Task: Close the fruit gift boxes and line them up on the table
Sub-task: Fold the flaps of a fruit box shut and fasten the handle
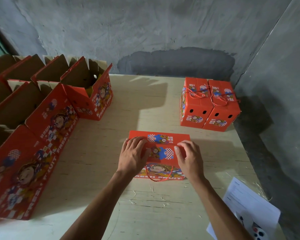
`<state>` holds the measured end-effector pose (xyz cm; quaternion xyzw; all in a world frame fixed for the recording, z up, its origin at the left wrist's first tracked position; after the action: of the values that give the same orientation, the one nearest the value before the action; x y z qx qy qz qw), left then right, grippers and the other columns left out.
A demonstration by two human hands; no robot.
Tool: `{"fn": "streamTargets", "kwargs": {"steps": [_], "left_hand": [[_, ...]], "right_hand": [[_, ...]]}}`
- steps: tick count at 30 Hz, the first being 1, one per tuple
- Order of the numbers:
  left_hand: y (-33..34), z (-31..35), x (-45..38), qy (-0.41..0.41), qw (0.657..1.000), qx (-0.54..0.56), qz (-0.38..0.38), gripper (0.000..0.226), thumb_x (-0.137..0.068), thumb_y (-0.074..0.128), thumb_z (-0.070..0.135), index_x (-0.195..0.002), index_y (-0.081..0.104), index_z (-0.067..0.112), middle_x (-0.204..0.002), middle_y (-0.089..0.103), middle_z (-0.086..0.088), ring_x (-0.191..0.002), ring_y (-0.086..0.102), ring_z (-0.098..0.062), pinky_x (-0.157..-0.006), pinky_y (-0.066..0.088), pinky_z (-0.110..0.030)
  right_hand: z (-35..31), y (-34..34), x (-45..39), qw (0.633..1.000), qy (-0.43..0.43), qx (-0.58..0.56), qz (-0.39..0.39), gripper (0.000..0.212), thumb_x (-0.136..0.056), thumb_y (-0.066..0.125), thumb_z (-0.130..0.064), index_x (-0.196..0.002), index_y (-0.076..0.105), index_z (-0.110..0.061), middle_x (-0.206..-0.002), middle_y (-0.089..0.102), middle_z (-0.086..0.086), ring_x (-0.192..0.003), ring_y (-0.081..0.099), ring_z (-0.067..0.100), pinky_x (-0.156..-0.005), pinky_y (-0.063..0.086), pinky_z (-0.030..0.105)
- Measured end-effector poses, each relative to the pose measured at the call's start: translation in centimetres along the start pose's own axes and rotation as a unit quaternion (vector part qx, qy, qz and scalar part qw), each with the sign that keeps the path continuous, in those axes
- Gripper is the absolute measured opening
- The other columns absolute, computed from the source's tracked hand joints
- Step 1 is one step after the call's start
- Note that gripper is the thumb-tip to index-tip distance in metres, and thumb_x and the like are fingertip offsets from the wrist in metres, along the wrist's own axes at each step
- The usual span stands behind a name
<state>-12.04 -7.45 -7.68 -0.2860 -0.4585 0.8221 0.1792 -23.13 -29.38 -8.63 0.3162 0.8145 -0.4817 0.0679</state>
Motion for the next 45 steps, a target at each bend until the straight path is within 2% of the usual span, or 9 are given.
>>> {"fn": "streamTargets", "kwargs": {"steps": [13, 21, 27, 30, 32, 35, 37, 41, 45], "left_hand": [[0.5, -0.8, -0.5, 0.001, 0.996, 0.071, 0.051, 0.028, -0.101, 0.056, 0.036, -0.105, 0.073, 0.014, -0.123, 0.07, 0.0, -0.115, 0.063, -0.021, -0.107, 0.045, -0.046], [1.4, -1.3, 0.3, -0.007, 0.998, 0.065, 0.021, 0.04, -0.107, 0.049, 0.038, -0.136, 0.066, 0.017, -0.149, 0.056, -0.001, -0.147, 0.041, -0.022, -0.124, 0.028, -0.05], [1.6, -1.1, 0.2, -0.013, 1.0, 0.016, 0.006, 0.059, -0.108, 0.027, 0.051, -0.151, 0.05, 0.018, -0.16, 0.042, -0.002, -0.153, 0.029, -0.021, -0.127, 0.019, -0.046], [1.8, -1.1, -0.2, -0.12, 0.991, 0.061, 0.004, 0.068, -0.105, 0.031, 0.056, -0.158, 0.031, 0.014, -0.168, 0.024, -0.009, -0.156, 0.019, -0.026, -0.124, 0.023, -0.053], [1.6, -1.8, -0.9, -0.242, 0.959, 0.149, -0.015, 0.072, -0.103, 0.037, 0.06, -0.158, 0.024, 0.015, -0.166, 0.024, -0.013, -0.149, 0.033, -0.032, -0.114, 0.038, -0.058], [1.2, -3.1, -1.8, -0.327, 0.917, 0.224, -0.034, 0.065, -0.098, 0.053, 0.059, -0.144, 0.043, 0.014, -0.136, 0.06, -0.014, -0.11, 0.065, -0.028, -0.094, 0.056, -0.049], [1.0, -3.4, -1.4, -0.315, 0.907, 0.28, -0.02, 0.071, -0.089, 0.056, 0.071, -0.139, 0.051, 0.02, -0.12, 0.068, -0.005, -0.099, 0.071, -0.023, -0.087, 0.061, -0.047], [1.5, -3.7, -0.2, -0.324, 0.872, 0.367, 0.017, 0.086, -0.074, 0.059, 0.082, -0.146, 0.05, 0.035, -0.118, 0.072, 0.007, -0.095, 0.073, -0.009, -0.081, 0.062, -0.033], [1.9, -3.7, -0.3, -0.326, 0.868, 0.372, 0.029, 0.084, -0.074, 0.058, 0.083, -0.144, 0.052, 0.038, -0.115, 0.074, 0.006, -0.091, 0.074, -0.009, -0.079, 0.064, -0.037]], "right_hand": [[-0.1, -0.4, -0.5, 1.0, 0.005, -0.016, -0.004, 0.019, -0.097, 0.07, -0.031, -0.099, 0.075, -0.012, -0.112, 0.066, 0.0, -0.107, 0.058, 0.016, -0.079, 0.048, 0.021], [-0.1, 0.0, -0.4, 0.998, 0.043, -0.044, -0.017, 0.021, -0.097, 0.07, -0.029, -0.105, 0.077, -0.012, -0.119, 0.066, 0.0, -0.114, 0.055, 0.015, -0.082, 0.036, 0.006], [-0.2, 0.3, -0.1, 0.997, 0.054, -0.055, -0.003, 0.026, -0.098, 0.068, -0.033, -0.113, 0.074, -0.013, -0.133, 0.062, 0.001, -0.124, 0.054, 0.015, -0.083, 0.058, 0.03], [-0.2, 0.3, 0.2, 0.993, 0.099, -0.066, -0.016, 0.045, -0.099, 0.065, -0.039, -0.133, 0.062, -0.011, -0.155, 0.047, 0.005, -0.139, 0.046, 0.017, -0.091, 0.058, 0.032], [0.0, 0.3, 0.5, 0.982, 0.155, -0.101, -0.031, 0.068, -0.096, 0.065, -0.047, -0.149, 0.042, -0.011, -0.158, 0.04, 0.007, -0.138, 0.05, 0.021, -0.09, 0.061, 0.038], [0.6, 0.2, 0.5, 0.942, 0.28, -0.175, -0.065, 0.091, -0.088, 0.065, -0.064, -0.156, 0.025, -0.018, -0.137, 0.059, 0.006, -0.105, 0.071, 0.02, -0.076, 0.065, 0.043], [0.8, 0.4, 0.3, 0.936, 0.301, -0.162, -0.08, 0.087, -0.086, 0.059, -0.071, -0.151, 0.034, -0.02, -0.122, 0.069, 0.004, -0.089, 0.073, 0.014, -0.073, 0.065, 0.04], [0.4, 1.0, 0.3, 0.952, 0.285, -0.101, -0.036, 0.073, -0.091, 0.047, -0.071, -0.143, 0.044, -0.02, -0.111, 0.072, 0.0, -0.081, 0.072, 0.011, -0.069, 0.063, 0.03], [0.4, 0.9, 0.2, 0.954, 0.286, -0.087, -0.03, 0.072, -0.093, 0.047, -0.071, -0.143, 0.045, -0.019, -0.11, 0.073, 0.001, -0.08, 0.072, 0.013, -0.068, 0.062, 0.029]]}}
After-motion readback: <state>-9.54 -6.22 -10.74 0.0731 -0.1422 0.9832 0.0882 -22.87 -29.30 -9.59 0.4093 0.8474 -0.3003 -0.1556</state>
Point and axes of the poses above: each hand's wrist, its own x-axis away from the middle knuckle, its own y-axis out of the palm, z = x × y, the point moved 3 cm from there along -x, towards the middle knuckle
